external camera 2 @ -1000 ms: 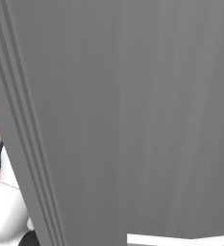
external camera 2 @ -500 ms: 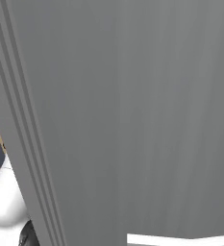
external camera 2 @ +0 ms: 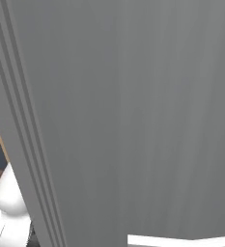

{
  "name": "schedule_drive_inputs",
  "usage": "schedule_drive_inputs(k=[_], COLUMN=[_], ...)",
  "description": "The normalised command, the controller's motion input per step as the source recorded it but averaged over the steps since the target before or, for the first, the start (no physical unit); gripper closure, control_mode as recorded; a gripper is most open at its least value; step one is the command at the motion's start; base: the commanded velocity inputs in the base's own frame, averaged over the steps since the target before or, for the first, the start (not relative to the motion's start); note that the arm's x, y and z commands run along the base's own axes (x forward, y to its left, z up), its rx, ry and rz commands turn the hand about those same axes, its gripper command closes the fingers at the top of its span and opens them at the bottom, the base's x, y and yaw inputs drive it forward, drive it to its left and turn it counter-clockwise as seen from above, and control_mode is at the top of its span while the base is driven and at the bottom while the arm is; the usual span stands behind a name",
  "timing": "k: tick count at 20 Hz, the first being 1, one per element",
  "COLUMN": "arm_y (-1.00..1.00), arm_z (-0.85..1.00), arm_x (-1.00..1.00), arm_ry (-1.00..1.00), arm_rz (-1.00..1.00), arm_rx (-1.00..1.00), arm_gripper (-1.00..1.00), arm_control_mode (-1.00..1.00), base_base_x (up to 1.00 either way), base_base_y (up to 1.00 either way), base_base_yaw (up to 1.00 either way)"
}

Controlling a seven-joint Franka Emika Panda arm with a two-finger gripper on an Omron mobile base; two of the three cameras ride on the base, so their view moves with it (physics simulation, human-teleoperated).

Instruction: There is a bowl on the dining counter. Grab a lemon wedge from the fridge and place it in the bowl. Then get the liquor bottle and glass cup from the cabinet and place them next to the bowl.

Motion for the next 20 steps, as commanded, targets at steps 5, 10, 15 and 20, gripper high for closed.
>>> schedule_drive_inputs(k=[5,10,15,20], arm_y=[-0.18,-0.12,-0.01,0.00], arm_z=[0.00,0.00,0.00,0.00], arm_x=[0.09,0.12,0.29,0.33], arm_ry=[0.00,0.00,0.02,0.01], arm_rz=[0.11,0.01,-0.03,-0.01], arm_rx=[0.00,0.00,0.00,0.00], arm_gripper=[-1.00,-1.00,-1.00,-1.00], arm_control_mode=[-1.00,-1.00,-1.00,-1.00], base_base_x=[0.00,0.00,0.00,0.00], base_base_y=[0.00,0.00,0.00,0.00], base_base_yaw=[0.00,0.00,0.00,0.00])
